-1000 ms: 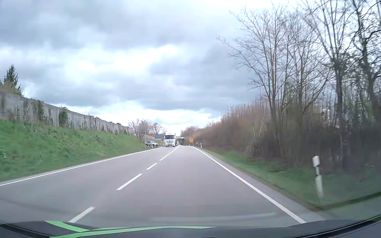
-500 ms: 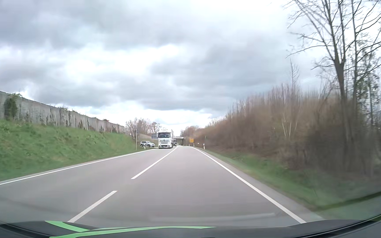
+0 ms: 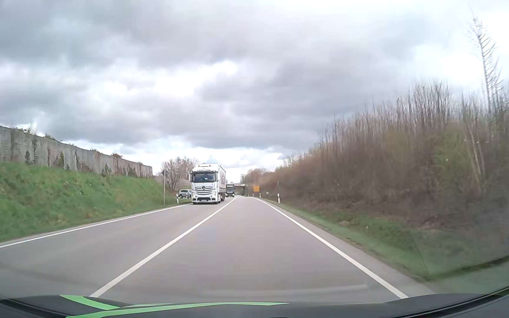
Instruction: Follow the waypoints while adhering to traffic rules and regulations
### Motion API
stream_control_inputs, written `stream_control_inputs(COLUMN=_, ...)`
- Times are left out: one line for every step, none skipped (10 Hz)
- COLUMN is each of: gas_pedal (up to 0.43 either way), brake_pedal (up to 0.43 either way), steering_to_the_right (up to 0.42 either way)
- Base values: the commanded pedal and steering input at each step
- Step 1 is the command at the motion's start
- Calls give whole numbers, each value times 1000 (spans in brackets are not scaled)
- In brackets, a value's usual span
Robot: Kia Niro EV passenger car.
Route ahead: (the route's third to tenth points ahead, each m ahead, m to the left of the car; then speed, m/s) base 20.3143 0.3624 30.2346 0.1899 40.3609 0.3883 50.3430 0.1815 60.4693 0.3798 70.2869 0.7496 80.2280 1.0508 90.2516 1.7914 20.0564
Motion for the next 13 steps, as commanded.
stream_control_inputs(gas_pedal=138, brake_pedal=0, steering_to_the_right=1)
stream_control_inputs(gas_pedal=138, brake_pedal=0, steering_to_the_right=1)
stream_control_inputs(gas_pedal=138, brake_pedal=0, steering_to_the_right=1)
stream_control_inputs(gas_pedal=138, brake_pedal=0, steering_to_the_right=1)
stream_control_inputs(gas_pedal=138, brake_pedal=0, steering_to_the_right=1)
stream_control_inputs(gas_pedal=138, brake_pedal=0, steering_to_the_right=1)
stream_control_inputs(gas_pedal=138, brake_pedal=0, steering_to_the_right=1)
stream_control_inputs(gas_pedal=138, brake_pedal=0, steering_to_the_right=1)
stream_control_inputs(gas_pedal=138, brake_pedal=0, steering_to_the_right=0)
stream_control_inputs(gas_pedal=138, brake_pedal=0, steering_to_the_right=1)
stream_control_inputs(gas_pedal=138, brake_pedal=0, steering_to_the_right=0)
stream_control_inputs(gas_pedal=138, brake_pedal=0, steering_to_the_right=-1)
stream_control_inputs(gas_pedal=138, brake_pedal=0, steering_to_the_right=-1)
